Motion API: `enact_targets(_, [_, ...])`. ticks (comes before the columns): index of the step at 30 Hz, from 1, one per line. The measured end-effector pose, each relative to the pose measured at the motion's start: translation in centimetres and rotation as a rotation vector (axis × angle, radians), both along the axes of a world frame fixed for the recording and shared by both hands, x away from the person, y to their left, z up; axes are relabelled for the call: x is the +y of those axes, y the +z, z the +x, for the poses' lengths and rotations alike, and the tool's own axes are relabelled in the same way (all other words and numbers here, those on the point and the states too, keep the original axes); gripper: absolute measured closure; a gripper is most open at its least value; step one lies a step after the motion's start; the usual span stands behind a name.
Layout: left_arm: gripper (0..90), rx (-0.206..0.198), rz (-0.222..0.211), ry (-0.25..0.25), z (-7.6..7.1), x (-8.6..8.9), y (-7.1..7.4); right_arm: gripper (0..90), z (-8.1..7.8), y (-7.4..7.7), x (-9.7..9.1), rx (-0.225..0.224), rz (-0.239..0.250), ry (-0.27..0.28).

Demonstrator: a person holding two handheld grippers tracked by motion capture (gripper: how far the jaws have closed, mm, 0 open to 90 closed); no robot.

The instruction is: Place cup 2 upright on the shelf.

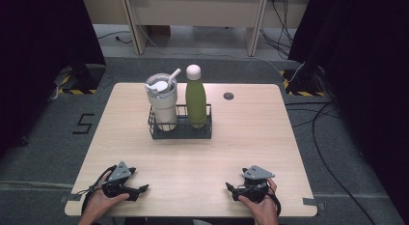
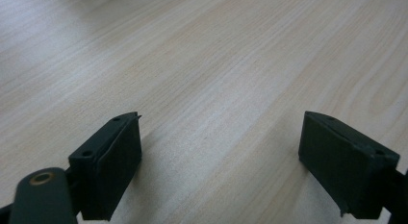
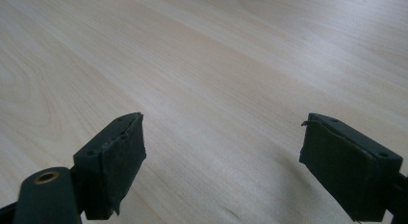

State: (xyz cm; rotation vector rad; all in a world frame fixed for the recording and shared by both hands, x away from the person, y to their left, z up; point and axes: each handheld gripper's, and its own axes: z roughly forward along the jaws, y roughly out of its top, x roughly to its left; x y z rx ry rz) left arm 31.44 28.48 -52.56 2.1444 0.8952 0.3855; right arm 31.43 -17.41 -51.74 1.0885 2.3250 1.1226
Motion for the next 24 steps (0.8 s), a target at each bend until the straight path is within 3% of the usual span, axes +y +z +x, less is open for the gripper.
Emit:
enact_targets(4, [14.4, 0.0, 0.001, 0.0, 0.0, 0.0, 0.0, 14.4, -0.01, -0.24, 0.31, 0.042, -0.071, -0.005])
enact_targets(24, [14.4, -0.001, 0.0, 0.0, -0.01, 0.0, -0.01, 0.5, 0.16, -0.41, 0.59, 0.066, -0.096, -0.016])
